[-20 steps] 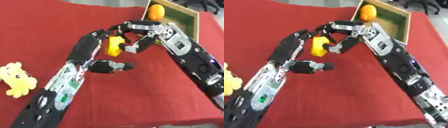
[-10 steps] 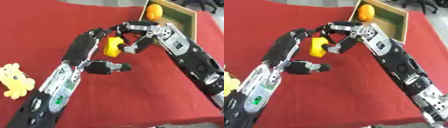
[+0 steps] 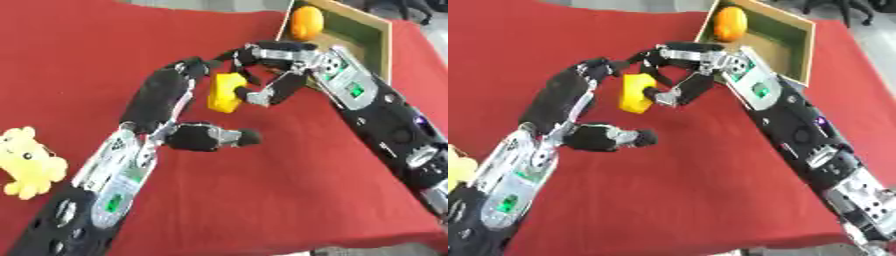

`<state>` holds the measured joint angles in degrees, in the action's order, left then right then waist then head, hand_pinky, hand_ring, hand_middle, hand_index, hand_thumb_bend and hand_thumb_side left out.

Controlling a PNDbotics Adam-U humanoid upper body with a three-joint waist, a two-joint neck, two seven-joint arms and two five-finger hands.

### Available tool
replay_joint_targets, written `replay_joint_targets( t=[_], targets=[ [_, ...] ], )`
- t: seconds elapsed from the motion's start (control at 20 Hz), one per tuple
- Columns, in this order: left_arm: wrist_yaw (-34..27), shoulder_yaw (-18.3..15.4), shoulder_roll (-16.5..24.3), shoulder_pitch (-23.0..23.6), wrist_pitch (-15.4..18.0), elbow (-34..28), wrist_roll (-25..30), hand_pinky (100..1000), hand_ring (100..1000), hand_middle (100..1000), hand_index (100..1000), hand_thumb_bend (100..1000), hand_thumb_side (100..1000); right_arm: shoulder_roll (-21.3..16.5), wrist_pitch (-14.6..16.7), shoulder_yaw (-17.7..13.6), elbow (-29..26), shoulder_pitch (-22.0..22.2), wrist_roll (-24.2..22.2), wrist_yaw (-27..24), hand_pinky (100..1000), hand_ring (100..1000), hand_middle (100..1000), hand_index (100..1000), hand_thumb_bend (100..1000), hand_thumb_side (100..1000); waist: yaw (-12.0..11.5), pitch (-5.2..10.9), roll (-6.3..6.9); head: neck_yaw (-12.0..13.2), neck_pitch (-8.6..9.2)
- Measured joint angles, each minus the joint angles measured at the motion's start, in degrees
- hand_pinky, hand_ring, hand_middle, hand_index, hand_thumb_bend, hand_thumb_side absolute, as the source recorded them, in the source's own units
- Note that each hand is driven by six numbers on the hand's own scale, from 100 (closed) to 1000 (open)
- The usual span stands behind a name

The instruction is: Pick up the objects with one hand, pass them to the other hand, and then place them into the box on the other side of the table.

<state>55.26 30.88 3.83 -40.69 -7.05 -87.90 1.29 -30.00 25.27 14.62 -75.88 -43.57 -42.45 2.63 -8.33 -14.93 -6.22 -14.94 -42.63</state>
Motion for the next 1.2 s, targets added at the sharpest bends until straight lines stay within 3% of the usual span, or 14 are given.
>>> replay_joint_targets(
  t=[0.55, 0.9, 1.2],
  targets=[
    [-0.04, -2.68, 3.85, 2.54, -2.32, -5.75, 0.48, 727, 744, 678, 878, 1000, 1000, -4.83, -1.95, -5.49, -1.62, -0.04, -1.95, -7.84, 763, 1000, 212, 316, 100, 214, 0.22, 0.00, 0.57, -3.31, -0.10],
    [-0.04, -3.77, 5.23, 3.99, -3.40, -7.55, 0.59, 725, 743, 678, 877, 1000, 1000, -7.67, -4.88, -12.41, -1.89, -0.03, -4.89, -14.24, 765, 1000, 209, 321, 100, 144, 0.39, -0.06, 0.94, -3.92, 0.29],
    [-0.04, -4.24, 5.78, 4.80, -4.04, -9.27, 0.73, 726, 744, 680, 877, 1000, 1000, -9.29, -7.03, -18.51, 0.54, -0.11, -7.03, -16.87, 764, 1000, 208, 325, 100, 102, 0.07, -0.26, 1.04, -4.64, 0.76]
  ],
)
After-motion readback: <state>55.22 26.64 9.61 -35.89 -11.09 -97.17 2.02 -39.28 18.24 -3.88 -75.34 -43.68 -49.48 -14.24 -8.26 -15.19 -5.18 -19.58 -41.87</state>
